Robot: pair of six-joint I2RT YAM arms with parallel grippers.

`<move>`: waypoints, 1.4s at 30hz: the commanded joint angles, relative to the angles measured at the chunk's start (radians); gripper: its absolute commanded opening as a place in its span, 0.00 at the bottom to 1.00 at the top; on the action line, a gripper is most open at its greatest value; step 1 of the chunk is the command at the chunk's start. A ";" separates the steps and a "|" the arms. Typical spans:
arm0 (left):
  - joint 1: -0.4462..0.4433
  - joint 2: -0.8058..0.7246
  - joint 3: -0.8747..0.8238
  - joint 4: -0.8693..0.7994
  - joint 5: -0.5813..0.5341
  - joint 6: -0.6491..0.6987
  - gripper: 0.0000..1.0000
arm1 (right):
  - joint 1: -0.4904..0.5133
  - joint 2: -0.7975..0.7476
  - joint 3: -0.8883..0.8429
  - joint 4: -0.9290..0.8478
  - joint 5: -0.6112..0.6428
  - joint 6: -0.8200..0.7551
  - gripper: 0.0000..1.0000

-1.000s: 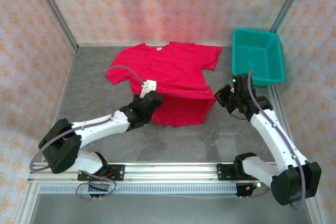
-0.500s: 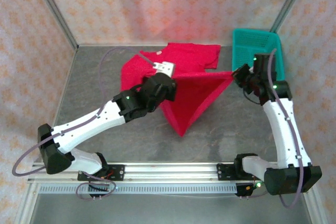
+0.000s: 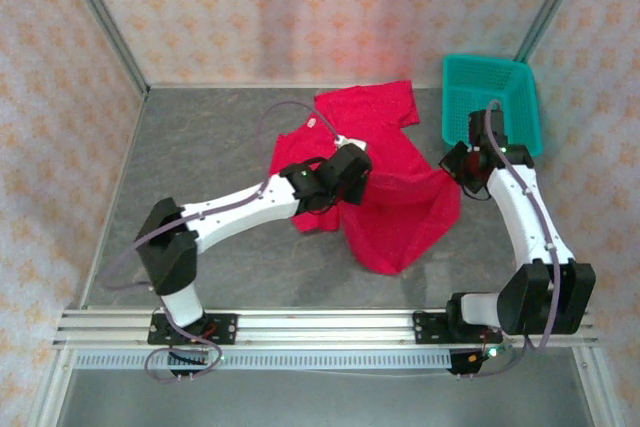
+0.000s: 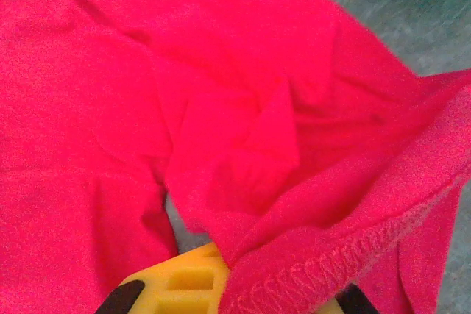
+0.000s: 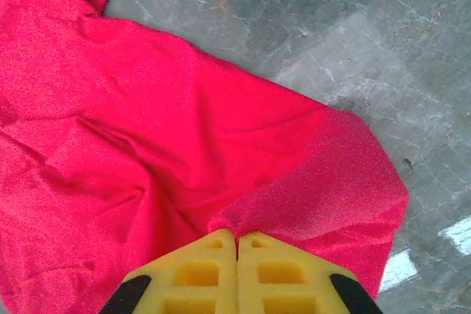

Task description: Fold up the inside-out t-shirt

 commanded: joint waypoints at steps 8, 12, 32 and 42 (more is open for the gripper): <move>0.061 0.147 0.268 -0.095 0.196 -0.154 0.00 | -0.006 -0.079 0.010 -0.080 0.019 -0.105 0.54; 0.061 0.179 0.321 -0.115 0.203 -0.166 0.00 | 0.015 -0.261 -0.140 -0.103 -0.049 -0.107 0.52; 0.047 0.202 0.490 -0.192 0.237 -0.225 0.00 | 0.472 -0.155 -0.701 0.936 -0.071 0.359 0.00; -0.016 0.216 0.750 -0.253 0.252 -0.314 0.00 | 0.498 0.196 -0.453 1.165 0.165 0.371 0.04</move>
